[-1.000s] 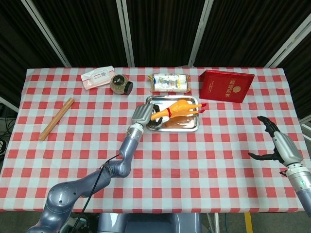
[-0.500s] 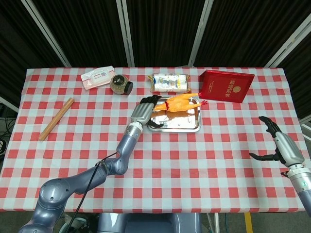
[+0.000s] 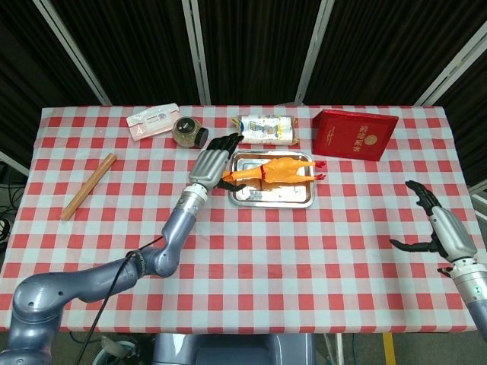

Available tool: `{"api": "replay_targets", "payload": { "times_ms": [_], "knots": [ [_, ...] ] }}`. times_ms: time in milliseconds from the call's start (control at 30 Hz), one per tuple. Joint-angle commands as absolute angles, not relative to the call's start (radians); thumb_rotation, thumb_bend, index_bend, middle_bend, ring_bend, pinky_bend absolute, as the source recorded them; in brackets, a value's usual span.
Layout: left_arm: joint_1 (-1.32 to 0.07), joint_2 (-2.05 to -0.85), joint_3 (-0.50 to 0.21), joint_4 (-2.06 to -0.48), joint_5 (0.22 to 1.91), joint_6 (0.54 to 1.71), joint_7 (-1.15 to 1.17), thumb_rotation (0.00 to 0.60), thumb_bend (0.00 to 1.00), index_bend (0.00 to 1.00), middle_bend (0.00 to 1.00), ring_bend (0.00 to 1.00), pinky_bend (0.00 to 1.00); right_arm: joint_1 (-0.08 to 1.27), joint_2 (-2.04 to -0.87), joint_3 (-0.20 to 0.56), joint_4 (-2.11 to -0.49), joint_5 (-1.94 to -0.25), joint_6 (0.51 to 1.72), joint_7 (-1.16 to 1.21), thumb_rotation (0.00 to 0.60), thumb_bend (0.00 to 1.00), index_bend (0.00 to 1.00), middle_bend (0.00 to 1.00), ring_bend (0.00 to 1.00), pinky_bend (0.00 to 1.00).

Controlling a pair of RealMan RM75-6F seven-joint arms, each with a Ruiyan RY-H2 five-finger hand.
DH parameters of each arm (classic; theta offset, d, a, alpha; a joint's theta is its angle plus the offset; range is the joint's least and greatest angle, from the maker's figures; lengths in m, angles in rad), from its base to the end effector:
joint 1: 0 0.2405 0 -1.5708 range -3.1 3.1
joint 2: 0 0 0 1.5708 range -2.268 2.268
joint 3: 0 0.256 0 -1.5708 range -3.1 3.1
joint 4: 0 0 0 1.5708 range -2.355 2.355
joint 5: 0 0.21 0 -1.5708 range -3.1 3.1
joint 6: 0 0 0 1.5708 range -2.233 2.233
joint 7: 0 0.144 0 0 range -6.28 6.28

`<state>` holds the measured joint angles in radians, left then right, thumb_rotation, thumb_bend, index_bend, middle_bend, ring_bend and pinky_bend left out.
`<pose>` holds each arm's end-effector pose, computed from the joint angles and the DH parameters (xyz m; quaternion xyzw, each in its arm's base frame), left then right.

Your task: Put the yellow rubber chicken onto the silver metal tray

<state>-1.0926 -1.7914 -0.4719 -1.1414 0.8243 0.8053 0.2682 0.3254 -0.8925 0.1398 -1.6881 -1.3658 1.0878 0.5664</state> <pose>-0.0204 0.4361 -0.0432 -0.6640 -0.4551 -0.4621 0.3720 -0.2854 -0.2677 0.1962 0.5367 -0.5584 0.4524 0.4422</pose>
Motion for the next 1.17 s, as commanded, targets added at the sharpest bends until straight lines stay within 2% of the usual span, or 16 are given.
{"api": "replay_targets", "payload": {
  "times_ms": [33, 233, 567, 867, 1167],
  "knots": [
    [-0.949, -1.584, -0.402, -1.413, 0.829, 0.896, 0.319, 0.6, 0.15, 0.0, 0.0, 0.0, 0.0, 0.318, -0.901, 0.141, -1.679, -1.369, 1.106, 0.559, 0.593, 0.13, 0.0, 0.02, 0.0, 0.18],
    [-0.767, -1.393, -0.309, -1.655, 0.941, 1.071, 0.296, 0.6, 0.15, 0.05, 0.0, 0.0, 0.0, 0.3, -0.933, 0.139, -1.661, -1.371, 1.157, 0.491, 0.597, 0.15, 0.0, 0.02, 0.0, 0.18],
    [-0.481, -1.158, -0.112, -1.839, 1.17, 1.308, 0.184, 0.6, 0.15, 0.07, 0.0, 0.0, 0.0, 0.259, -1.016, 0.135, -1.629, -1.369, 1.276, 0.296, 0.598, 0.16, 0.0, 0.02, 0.0, 0.17],
    [-0.272, -1.088, -0.008, -1.842, 1.331, 1.518, 0.036, 0.6, 0.15, 0.1, 0.01, 0.0, 0.0, 0.206, -1.106, 0.103, -1.579, -1.43, 1.417, 0.081, 0.599, 0.16, 0.0, 0.02, 0.0, 0.06],
    [-0.161, -1.086, 0.066, -1.8, 1.435, 1.597, 0.01, 0.6, 0.15, 0.1, 0.01, 0.0, 0.0, 0.143, -1.175, 0.053, -1.542, -1.494, 1.511, -0.018, 0.6, 0.16, 0.0, 0.02, 0.0, 0.04]
  ]
}}
